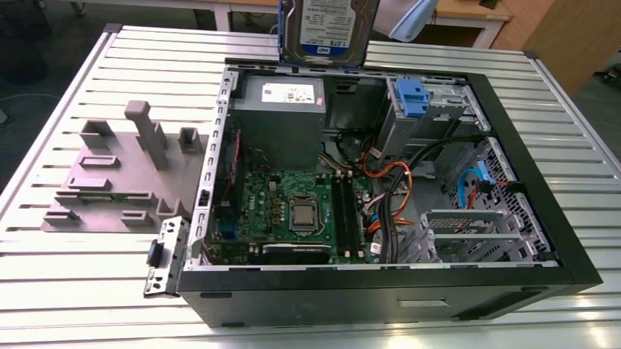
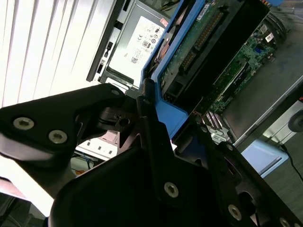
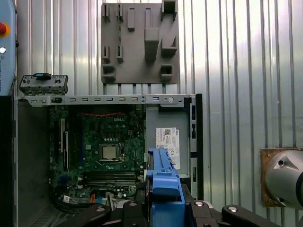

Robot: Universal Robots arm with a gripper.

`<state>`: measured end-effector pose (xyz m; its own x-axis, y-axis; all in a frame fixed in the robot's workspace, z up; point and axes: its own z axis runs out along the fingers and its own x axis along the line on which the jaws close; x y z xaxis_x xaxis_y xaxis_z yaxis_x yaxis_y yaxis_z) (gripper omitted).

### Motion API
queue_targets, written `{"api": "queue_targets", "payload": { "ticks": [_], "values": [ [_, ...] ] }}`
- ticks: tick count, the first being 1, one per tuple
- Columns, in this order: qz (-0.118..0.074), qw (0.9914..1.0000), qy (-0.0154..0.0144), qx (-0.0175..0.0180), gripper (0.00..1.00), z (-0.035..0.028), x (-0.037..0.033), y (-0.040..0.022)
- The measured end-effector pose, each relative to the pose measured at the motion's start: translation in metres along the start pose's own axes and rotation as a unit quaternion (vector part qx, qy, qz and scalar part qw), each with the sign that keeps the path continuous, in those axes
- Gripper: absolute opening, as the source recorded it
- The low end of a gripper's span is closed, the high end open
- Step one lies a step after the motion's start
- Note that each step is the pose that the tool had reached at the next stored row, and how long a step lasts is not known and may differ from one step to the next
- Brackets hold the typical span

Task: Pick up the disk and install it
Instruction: 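Pick up the disk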

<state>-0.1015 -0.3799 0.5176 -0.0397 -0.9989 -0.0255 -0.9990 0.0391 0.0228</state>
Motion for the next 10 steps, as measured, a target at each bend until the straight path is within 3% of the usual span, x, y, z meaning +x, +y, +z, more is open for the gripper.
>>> {"api": "queue_targets", "payload": {
  "ticks": [5,10],
  "values": [
    [-0.001,1.00000,0.0000,0.0029,0.37,0.0012,0.0042,0.0005],
    [-0.001,0.99998,-0.0002,0.0062,0.37,0.0042,0.0214,0.0002]
  ]
}}
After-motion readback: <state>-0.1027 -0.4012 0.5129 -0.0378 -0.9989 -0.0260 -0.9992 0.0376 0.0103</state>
